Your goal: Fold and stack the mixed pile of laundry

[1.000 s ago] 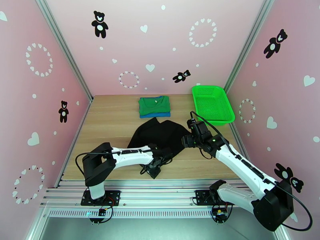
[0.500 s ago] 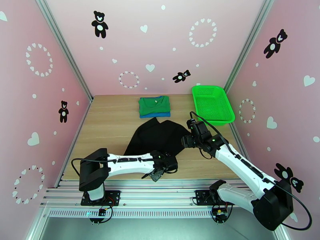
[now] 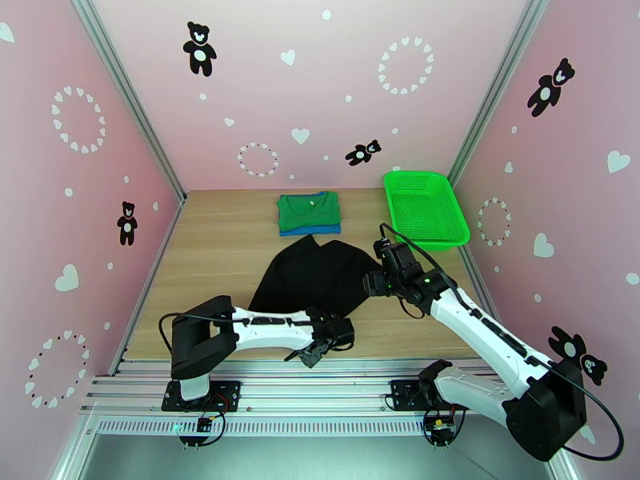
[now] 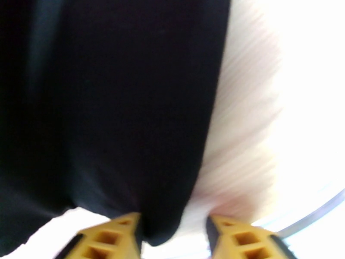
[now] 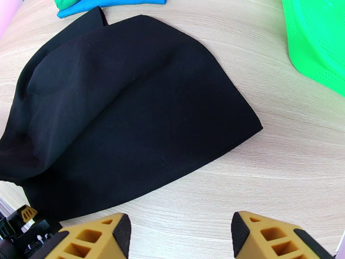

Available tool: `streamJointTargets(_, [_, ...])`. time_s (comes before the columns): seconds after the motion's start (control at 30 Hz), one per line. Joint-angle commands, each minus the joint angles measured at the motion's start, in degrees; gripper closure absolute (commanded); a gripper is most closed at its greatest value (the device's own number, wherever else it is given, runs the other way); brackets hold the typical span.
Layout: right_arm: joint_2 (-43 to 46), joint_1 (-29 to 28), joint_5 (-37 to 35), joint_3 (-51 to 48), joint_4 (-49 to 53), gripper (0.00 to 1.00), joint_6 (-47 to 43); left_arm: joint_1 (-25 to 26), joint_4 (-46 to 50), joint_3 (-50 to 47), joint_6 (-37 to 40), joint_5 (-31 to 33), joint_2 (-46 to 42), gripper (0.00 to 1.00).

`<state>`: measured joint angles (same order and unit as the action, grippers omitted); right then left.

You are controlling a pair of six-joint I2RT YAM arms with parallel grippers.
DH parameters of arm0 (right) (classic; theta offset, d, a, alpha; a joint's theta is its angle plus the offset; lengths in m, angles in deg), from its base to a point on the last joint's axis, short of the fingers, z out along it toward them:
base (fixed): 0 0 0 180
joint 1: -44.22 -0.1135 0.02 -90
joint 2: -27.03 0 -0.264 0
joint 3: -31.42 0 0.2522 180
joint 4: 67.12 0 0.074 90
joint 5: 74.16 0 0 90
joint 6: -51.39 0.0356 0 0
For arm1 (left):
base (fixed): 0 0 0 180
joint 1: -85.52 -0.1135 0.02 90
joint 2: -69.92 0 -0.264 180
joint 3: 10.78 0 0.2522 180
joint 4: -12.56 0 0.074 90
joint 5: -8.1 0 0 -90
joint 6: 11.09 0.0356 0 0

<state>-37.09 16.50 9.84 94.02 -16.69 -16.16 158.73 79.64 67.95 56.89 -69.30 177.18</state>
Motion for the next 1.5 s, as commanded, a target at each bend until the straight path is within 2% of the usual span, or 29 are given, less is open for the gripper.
streamJointTargets(0.0, [0.05,0.13,-0.24,-0.37,1.44,0.34,-0.60,-3.04,-11.00,-5.36,0.19,-0.15,7.81,0.73])
streamJointTargets(0.1, [0.09,0.04,-0.24,-0.09,1.97,0.34,-2.76,-5.13,-11.89,-5.80,-0.32,1.13,8.65,1.00])
streamJointTargets(0.27, [0.37,0.05,2.06,-0.24,1.52,0.33,-10.41,-7.37,-9.15,-4.34,-3.91,4.17,3.40,1.00])
streamJointTargets(0.47, [0.05,-0.19,8.84,0.46,-0.96,0.31,-24.01,-8.67,0.00,0.18,-6.92,5.26,-10.97,1.00])
streamJointTargets(0.7, [-0.82,-4.00,15.73,-2.24,-4.55,0.28,-48.07,-14.60,2.69,-0.03,-8.78,1.27,-25.23,1.00])
streamJointTargets(0.77, [-1.10,-5.64,17.25,-4.26,-7.30,0.27,-53.74,-16.14,1.49,-0.52,-8.66,-0.14,-27.62,1.00])
streamJointTargets(0.9, [-3.34,-8.44,19.12,-9.74,-19.56,0.26,-62.02,-17.65,0.95,-0.35,-7.74,-0.52,-30.14,1.00])
streamJointTargets(1.0, [-8.15,-8.70,17.21,-11.29,-27.32,0.26,-63.90,-18.10,1.13,-0.07,-7.03,-0.30,-31.10,1.00])
streamJointTargets(1.2, [-18.27,-7.93,9.93,-10.67,-34.24,0.30,-65.91,-18.31,2.63,0.67,-6.64,0.82,-33.12,1.00])
streamJointTargets(1.47, [-17.38,-5.75,5.09,-14.82,-43.15,0.41,-62.46,-18.57,6.02,1.99,-6.98,2.43,-36.62,1.00])
